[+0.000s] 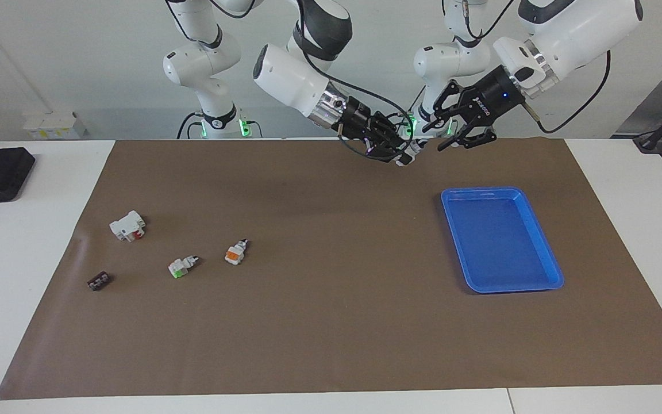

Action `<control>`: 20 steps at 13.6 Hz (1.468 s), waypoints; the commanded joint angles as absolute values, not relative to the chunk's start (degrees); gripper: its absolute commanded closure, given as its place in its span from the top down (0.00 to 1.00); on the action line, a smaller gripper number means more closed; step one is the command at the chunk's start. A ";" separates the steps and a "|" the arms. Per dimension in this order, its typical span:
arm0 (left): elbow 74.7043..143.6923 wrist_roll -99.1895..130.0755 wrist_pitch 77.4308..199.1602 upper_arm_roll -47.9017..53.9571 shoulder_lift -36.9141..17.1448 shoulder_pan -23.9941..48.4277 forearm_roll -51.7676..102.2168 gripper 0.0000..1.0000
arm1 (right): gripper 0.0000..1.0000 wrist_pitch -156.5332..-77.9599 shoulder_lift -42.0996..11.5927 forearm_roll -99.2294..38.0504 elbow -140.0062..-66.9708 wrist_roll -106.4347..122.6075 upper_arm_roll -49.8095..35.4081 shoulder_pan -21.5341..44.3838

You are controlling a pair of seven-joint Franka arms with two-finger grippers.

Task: Turn and place switch with both arms
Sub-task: 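Extend the left gripper toward the switch held by the right gripper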

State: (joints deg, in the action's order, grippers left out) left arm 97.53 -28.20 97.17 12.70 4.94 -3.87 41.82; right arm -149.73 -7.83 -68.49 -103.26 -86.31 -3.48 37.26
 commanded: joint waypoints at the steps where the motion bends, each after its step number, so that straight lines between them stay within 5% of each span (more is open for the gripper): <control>1: 98.87 -31.71 98.00 12.48 6.41 -3.25 41.84 0.50 | 0.00 -150.82 -7.91 -69.26 -103.27 -84.29 -3.96 37.09; 13: 104.59 -35.95 103.98 12.48 8.88 -0.88 38.32 0.45 | 0.00 -150.82 -7.91 -69.26 -103.27 -84.29 -3.87 37.09; 20: 104.59 -34.63 101.17 12.48 9.14 -0.88 38.32 0.18 | 0.00 -150.82 -7.91 -69.26 -103.27 -84.29 -3.87 37.09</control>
